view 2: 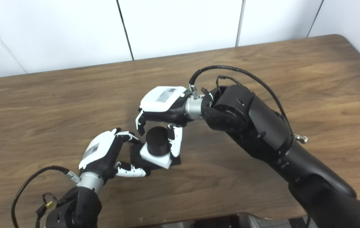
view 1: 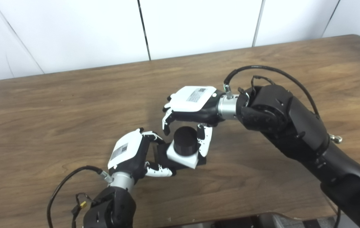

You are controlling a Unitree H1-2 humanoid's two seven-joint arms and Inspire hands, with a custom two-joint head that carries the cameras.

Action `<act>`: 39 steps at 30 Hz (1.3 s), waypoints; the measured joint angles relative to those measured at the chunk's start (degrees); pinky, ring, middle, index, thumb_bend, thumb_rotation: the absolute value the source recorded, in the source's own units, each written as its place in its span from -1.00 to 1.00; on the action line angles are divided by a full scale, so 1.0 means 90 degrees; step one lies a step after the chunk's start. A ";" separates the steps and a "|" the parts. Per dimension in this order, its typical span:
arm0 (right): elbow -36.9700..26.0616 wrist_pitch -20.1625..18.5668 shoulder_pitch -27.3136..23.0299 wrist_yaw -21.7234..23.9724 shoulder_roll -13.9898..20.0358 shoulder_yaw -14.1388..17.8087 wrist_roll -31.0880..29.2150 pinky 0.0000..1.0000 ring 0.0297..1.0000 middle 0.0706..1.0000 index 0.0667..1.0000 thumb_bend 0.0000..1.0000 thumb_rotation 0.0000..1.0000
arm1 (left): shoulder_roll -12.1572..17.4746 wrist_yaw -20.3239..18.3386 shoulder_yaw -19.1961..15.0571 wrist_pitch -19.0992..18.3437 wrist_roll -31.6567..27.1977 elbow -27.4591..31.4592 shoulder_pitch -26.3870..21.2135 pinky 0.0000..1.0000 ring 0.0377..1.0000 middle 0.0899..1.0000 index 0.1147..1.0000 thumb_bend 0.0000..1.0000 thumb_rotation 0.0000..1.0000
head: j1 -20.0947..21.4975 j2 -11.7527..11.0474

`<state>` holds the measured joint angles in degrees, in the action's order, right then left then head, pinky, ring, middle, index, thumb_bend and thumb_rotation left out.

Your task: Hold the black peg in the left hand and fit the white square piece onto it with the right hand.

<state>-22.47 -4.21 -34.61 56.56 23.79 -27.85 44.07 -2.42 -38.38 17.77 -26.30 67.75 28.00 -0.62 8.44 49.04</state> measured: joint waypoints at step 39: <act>-0.0208 -0.0993 -0.0715 0.0824 0.0205 0.0539 -0.0816 1.00 0.99 0.89 0.76 1.00 -0.42 | -0.0118 -0.0159 -0.0043 0.0014 0.0163 0.0005 -0.0028 1.00 0.99 0.67 -0.15 0.01 -0.87 | -0.0049 -0.0068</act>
<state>-24.34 -13.15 -41.05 63.97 25.64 -22.99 36.73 -3.49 -39.81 17.38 -26.17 69.21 28.04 -0.87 8.00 48.43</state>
